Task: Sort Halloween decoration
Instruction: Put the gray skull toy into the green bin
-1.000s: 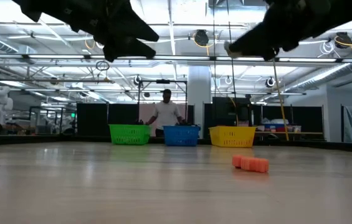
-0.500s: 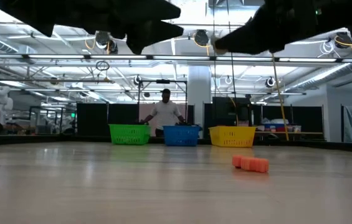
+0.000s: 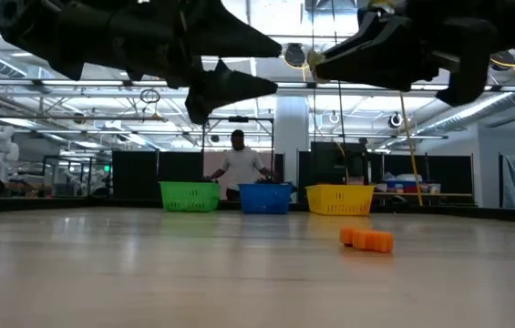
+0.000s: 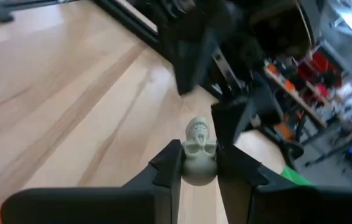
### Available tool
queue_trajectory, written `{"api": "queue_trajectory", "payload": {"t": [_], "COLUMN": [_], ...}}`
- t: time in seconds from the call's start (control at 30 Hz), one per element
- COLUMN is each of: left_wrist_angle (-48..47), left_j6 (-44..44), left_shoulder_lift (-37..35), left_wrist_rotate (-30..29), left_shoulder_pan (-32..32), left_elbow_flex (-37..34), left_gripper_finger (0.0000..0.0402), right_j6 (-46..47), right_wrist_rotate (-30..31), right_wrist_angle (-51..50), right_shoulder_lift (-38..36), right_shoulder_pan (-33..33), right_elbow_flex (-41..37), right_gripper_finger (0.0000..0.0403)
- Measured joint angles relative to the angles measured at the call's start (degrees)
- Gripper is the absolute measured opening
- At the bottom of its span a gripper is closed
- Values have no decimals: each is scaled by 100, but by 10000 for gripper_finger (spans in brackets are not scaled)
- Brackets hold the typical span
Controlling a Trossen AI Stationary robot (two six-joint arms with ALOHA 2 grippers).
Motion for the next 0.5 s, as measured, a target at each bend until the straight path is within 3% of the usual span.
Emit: {"api": "queue_trajectory", "payload": {"t": [0.3, 0.5], "left_wrist_angle": [704, 956], "left_j6": [-1455, -1599], "left_shoulder_lift": [315, 658], "left_wrist_rotate": [-16, -248], "left_shoulder_pan": [-61, -85], "left_elbow_flex": [54, 254], "left_gripper_finger": [248, 248], "right_j6": [-612, -630], "right_wrist_rotate": [21, 34], "right_wrist_angle": [20, -6], "right_shoulder_lift": [-2, -2], "right_shoulder_pan": [176, 174], "right_elbow_flex": [0, 0], "right_gripper_finger": [66, 66]}}
